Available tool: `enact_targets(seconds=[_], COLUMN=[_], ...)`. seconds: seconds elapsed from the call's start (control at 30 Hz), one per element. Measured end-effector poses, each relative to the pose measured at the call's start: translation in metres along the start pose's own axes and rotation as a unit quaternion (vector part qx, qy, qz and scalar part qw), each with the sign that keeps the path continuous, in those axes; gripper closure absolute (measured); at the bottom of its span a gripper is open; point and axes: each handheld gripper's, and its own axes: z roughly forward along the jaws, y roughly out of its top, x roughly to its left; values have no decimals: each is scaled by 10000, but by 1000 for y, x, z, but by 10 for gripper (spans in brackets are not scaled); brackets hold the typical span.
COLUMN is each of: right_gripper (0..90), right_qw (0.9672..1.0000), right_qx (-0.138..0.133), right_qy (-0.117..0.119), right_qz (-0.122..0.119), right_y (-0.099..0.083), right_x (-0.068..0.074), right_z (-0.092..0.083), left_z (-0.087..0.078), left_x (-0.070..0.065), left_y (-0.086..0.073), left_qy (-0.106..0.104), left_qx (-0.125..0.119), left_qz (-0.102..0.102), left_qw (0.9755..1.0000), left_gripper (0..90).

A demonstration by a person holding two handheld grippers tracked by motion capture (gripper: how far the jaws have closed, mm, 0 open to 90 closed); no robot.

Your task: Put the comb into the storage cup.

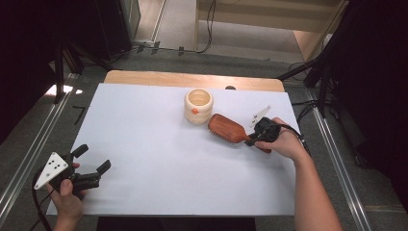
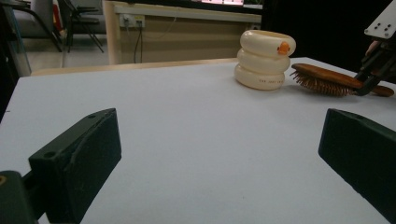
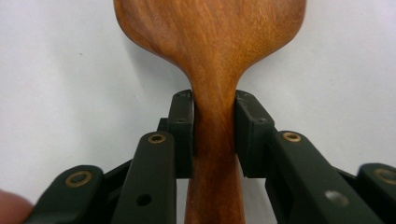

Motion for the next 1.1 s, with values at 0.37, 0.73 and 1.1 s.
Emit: enact_targets(seconds=[0.37,0.73,1.1], right_gripper=[641,702,704], right_qw=[9992,9992,9921], right_qx=[-124,-288,-944], right_qy=[185,-54,-249], right_qz=[318,259,793], right_y=[5,1,-15], right_x=[0,11,22], right_z=[4,5,7], left_z=[0,0,0], left_x=[0,0,0], left_y=[0,0,0], left_qy=[-4,-8,3], left_qx=[0,-4,-7], left_qz=[-2,-14,-11], left_qw=[10000,10000,10000], left_gripper=[0,0,0])
